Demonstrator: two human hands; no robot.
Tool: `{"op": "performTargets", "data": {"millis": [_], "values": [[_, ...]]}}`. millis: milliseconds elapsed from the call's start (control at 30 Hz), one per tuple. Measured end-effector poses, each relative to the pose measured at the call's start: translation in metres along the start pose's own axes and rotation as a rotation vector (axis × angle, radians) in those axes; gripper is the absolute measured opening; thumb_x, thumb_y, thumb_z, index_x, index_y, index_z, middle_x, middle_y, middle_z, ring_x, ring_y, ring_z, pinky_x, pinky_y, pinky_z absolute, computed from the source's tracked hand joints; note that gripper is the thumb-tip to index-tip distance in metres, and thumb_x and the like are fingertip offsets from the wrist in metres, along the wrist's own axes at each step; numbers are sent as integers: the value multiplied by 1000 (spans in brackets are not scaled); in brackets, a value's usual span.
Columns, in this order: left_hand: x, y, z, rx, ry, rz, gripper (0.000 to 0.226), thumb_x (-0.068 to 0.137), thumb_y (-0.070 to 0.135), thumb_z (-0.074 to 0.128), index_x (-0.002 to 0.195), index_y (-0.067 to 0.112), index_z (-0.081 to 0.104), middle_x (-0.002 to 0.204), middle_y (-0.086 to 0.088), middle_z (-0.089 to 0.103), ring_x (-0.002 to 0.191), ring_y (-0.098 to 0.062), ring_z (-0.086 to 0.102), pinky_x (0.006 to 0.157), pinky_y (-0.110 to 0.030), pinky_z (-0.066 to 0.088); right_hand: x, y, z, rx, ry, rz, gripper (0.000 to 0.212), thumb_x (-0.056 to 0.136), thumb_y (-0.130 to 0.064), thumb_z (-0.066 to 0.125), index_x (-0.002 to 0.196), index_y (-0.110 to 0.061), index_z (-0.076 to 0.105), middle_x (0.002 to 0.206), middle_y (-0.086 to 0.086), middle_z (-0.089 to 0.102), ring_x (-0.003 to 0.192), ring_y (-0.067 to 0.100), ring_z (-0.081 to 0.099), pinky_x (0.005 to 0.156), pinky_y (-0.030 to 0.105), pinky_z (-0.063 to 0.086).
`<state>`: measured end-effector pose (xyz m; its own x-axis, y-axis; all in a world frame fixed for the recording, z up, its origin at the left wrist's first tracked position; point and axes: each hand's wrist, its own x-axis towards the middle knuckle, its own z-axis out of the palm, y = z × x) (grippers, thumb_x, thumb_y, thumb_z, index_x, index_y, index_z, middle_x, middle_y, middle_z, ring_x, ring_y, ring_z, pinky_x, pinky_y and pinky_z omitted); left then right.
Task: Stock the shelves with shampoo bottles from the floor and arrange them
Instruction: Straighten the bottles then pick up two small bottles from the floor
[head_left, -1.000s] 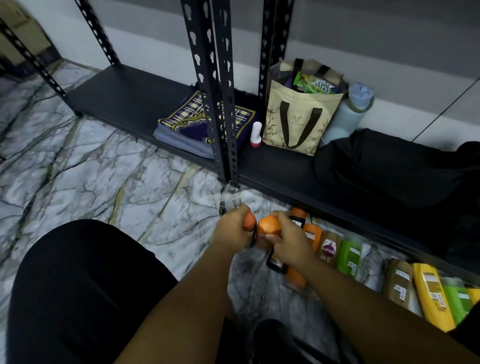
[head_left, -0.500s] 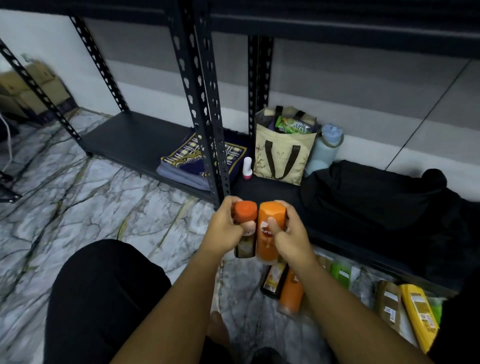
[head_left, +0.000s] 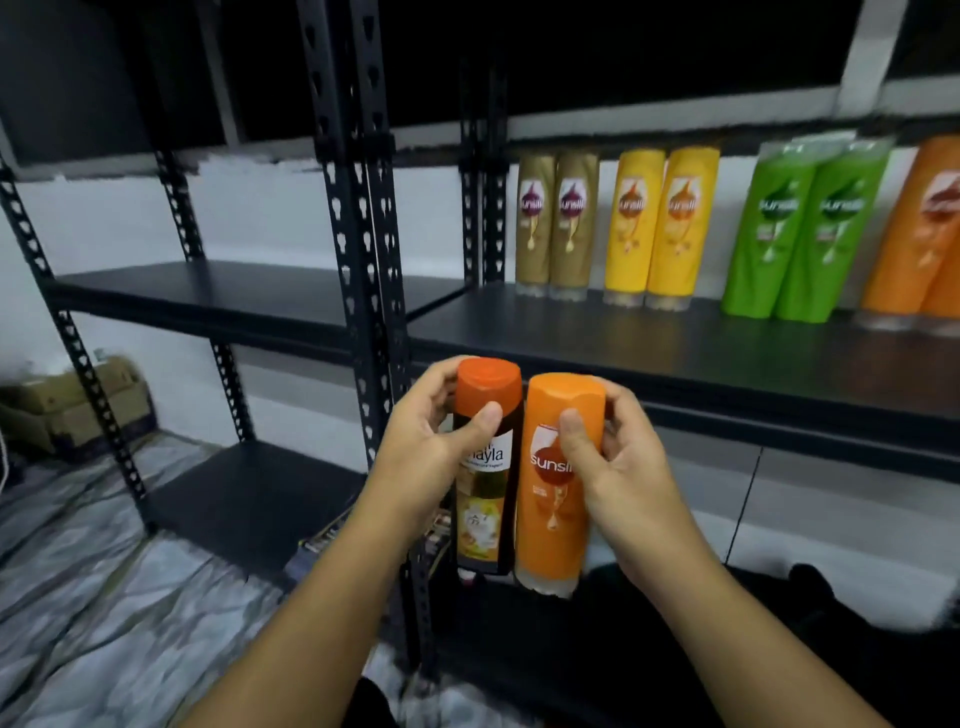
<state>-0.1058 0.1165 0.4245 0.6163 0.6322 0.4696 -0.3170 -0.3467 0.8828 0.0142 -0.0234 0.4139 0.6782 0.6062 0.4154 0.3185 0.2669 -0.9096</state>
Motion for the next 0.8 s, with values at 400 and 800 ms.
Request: {"op": "performTargets", "data": {"millis": [400,800], "values": [[145,138,26,-174,-43,170,33,96,13,69,129,16,64,121,-1,74,112,-20,71,98,-42,56,133,-161,-11,97,55,-194,32,96,-47,60,123,-30,58,103,-6,75,86,9,75,70,32,62],[219,92,41,-194,-43,32,34,98,14,66,131,19,62,115,-2,77,104,-25,75,94,-52,59,191,-122,-6,-18,90,-131,36,98,-45,57,131,-36,48,113,-5,68,98,14,71,78,37,62]]}}
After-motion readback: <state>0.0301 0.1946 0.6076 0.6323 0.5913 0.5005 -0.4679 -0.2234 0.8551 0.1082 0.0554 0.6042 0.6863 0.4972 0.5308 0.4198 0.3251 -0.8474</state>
